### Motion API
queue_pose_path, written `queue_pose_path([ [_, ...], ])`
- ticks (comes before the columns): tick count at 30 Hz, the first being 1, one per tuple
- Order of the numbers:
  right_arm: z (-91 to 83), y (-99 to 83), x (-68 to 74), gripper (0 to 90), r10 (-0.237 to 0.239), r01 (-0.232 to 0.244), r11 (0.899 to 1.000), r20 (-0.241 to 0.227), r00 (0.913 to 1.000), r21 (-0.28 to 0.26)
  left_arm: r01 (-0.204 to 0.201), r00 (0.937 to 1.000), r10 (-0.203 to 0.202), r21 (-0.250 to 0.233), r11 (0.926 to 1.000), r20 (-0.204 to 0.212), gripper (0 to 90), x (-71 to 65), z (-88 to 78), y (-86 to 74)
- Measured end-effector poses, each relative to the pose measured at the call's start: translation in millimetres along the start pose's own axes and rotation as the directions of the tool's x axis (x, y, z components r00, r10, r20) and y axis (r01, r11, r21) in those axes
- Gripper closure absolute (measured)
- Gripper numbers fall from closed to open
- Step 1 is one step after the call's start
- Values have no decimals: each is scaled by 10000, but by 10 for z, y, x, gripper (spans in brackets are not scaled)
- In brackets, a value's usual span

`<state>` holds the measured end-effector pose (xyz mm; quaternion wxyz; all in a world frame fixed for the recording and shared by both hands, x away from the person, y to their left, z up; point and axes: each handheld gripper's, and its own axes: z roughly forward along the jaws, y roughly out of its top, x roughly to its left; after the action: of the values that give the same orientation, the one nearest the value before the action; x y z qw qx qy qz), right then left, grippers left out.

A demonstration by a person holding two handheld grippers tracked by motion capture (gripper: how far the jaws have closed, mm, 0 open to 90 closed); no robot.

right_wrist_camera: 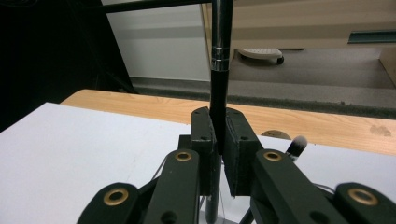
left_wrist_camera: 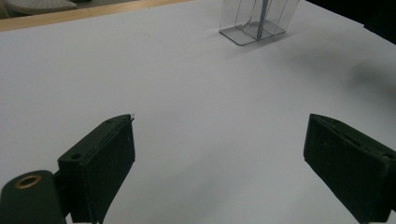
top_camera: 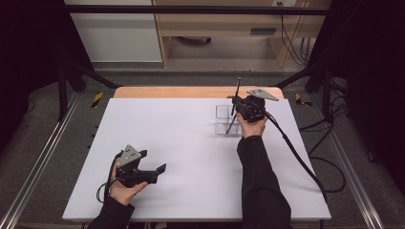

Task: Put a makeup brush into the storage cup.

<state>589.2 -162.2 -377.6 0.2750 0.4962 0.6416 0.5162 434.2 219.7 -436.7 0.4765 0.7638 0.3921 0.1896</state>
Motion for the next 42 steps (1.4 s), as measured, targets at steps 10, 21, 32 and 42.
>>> queue_pose_path([
  [10, 40, -113, 4, 840, -33, 33, 9996, 6, 10000, 278, -50, 10000, 50, 39, 10000, -33, 82, -4, 6, -3],
  [21, 84, -235, 5, 840, -78, 77, 9986, 16, 10000, 522, -51, 10000, 52, 60, 10000, -50, 82, -4, 11, -6],
  [32, 115, -322, 14, 839, -121, 116, 9971, 65, 9999, 751, -48, 10000, 49, 61, 10000, -49, 82, -5, 11, -6],
  [42, 107, -392, -25, 839, -203, 188, 9954, 153, 9997, 941, -71, 10000, 72, 105, 9999, -56, 82, -4, 17, -8],
])
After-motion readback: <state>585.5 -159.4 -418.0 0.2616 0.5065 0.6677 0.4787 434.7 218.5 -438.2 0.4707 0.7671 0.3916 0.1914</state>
